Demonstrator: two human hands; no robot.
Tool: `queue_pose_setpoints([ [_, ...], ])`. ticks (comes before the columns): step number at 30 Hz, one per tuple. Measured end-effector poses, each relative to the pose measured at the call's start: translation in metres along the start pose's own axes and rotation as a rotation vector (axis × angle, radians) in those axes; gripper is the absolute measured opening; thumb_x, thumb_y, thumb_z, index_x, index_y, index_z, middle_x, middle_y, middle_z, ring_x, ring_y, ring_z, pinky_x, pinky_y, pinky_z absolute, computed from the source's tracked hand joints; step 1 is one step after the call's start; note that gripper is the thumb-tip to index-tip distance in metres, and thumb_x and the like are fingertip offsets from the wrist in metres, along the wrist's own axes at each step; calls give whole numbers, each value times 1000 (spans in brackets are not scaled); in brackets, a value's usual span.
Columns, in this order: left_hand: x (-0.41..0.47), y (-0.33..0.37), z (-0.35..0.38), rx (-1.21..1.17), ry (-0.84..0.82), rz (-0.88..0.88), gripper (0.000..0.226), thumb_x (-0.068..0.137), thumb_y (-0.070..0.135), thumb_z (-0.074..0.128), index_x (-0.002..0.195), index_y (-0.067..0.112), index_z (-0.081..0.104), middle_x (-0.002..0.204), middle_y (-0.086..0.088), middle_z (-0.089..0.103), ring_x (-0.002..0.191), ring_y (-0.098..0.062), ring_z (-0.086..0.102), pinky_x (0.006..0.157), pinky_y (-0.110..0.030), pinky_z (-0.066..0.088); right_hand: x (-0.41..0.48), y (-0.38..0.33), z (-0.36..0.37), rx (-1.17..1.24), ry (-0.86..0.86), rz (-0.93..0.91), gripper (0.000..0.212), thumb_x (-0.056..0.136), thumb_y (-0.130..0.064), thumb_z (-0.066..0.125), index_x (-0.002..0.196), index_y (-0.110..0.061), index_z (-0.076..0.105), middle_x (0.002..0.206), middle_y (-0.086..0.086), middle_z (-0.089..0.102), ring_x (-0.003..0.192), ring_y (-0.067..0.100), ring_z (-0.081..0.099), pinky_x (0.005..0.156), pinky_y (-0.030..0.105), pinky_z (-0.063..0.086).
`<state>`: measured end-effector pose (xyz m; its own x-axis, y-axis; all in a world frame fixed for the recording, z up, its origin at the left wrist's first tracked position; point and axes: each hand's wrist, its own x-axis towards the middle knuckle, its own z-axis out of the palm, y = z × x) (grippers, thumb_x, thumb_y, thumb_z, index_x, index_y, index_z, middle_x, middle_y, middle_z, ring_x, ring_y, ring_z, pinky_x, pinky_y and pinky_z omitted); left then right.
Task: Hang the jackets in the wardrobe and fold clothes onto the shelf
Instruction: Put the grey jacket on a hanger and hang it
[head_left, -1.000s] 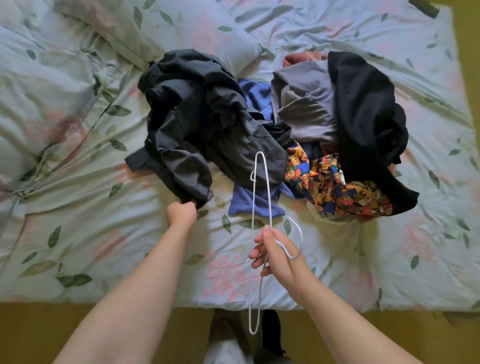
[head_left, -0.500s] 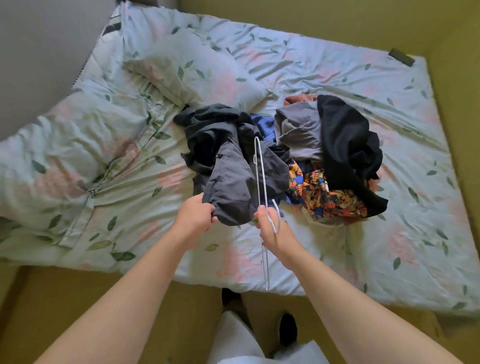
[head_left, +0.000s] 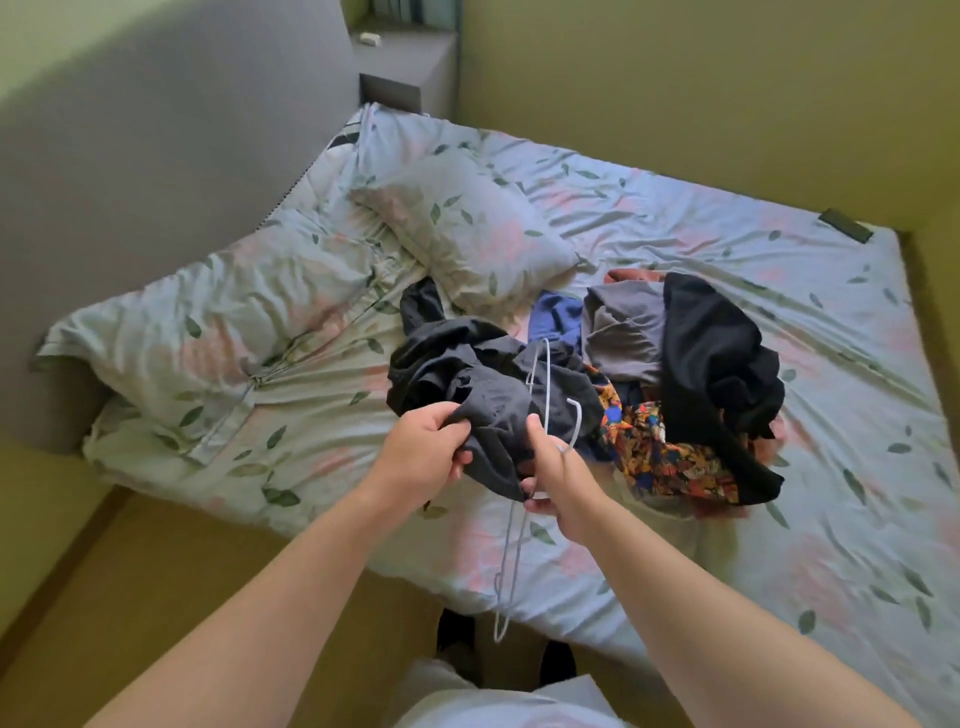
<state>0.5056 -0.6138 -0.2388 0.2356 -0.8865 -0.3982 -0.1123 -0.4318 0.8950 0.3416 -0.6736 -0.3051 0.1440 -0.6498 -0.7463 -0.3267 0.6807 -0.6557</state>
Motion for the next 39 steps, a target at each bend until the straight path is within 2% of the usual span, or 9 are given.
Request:
queue_pose_setpoints([
  [5, 9, 9, 13, 846, 84, 117, 22, 104, 24, 40, 86, 14, 47, 94, -12, 62, 84, -33, 55, 70, -40, 42, -21, -12, -9, -1, -67, -79, 33, 95, -38, 51, 112, -11, 59, 112, 16, 68, 72, 20, 56, 63, 35, 53],
  [9, 21, 11, 25, 912, 98, 31, 22, 100, 20, 40, 79, 19, 43, 96, -10, 58, 86, -33, 55, 72, -42, 45, -39, -23, -27, -101, -137, -143, 2, 87, -17, 53, 86, -14, 54, 80, 9, 50, 66, 19, 45, 66, 37, 49],
  [13, 22, 22, 34, 879, 83, 18, 28, 106, 29, 36, 82, 18, 47, 94, -7, 59, 84, -27, 55, 71, -39, 40, -53, -22, -42, -290, -169, -227, 22, 74, -15, 63, 94, -9, 56, 78, 8, 51, 71, 20, 50, 64, 36, 50],
  [16, 27, 32, 38, 692, 234, -31, 27, 105, 26, 37, 83, 15, 49, 92, -9, 58, 86, -31, 55, 70, -37, 39, -61, -17, -47, -327, -158, -285, 25, 74, -14, 67, 86, -15, 44, 79, 7, 47, 71, 20, 46, 63, 36, 43],
  [19, 30, 56, 41, 47, 330, -170, 20, 103, 24, 41, 102, 12, 58, 103, -12, 63, 99, -37, 63, 72, -45, 56, -64, -9, -51, -375, -129, -326, 41, 75, -28, 77, 94, -17, 42, 85, 1, 49, 72, 16, 49, 63, 31, 45],
  [23, 4, 121, 60, -777, 207, -140, 30, 109, 21, 35, 122, 8, 59, 100, -16, 72, 83, -29, 72, 59, -41, 60, -67, -12, -51, -424, -29, -378, 76, 63, -59, 86, 112, -20, 43, 114, 0, 52, 101, 16, 58, 83, 33, 55],
  [29, -41, 194, 76, -1115, -29, 60, 31, 106, 6, 35, 127, -8, 54, 118, -27, 67, 93, -37, 71, 74, -49, 61, -70, -47, -46, -343, 207, -595, 68, 73, -46, 87, 108, -17, 36, 110, -2, 54, 104, 18, 57, 80, 29, 44],
  [34, -26, 194, 62, -1026, 68, 168, 31, 90, -9, 39, 114, -3, 57, 112, -21, 66, 106, -36, 65, 94, -46, 56, -65, -71, -55, -353, 246, -585, 13, 90, -24, 52, 100, -16, 53, 101, 12, 64, 101, 38, 62, 87, 46, 52],
  [39, 16, 106, 29, -172, 397, 28, 67, 48, 9, 55, 114, 18, 55, 107, -13, 67, 103, -34, 66, 77, -38, 56, -67, -97, -64, -315, 208, -590, 6, 90, -10, 42, 94, -12, 46, 93, 19, 56, 80, 36, 57, 76, 57, 55],
])
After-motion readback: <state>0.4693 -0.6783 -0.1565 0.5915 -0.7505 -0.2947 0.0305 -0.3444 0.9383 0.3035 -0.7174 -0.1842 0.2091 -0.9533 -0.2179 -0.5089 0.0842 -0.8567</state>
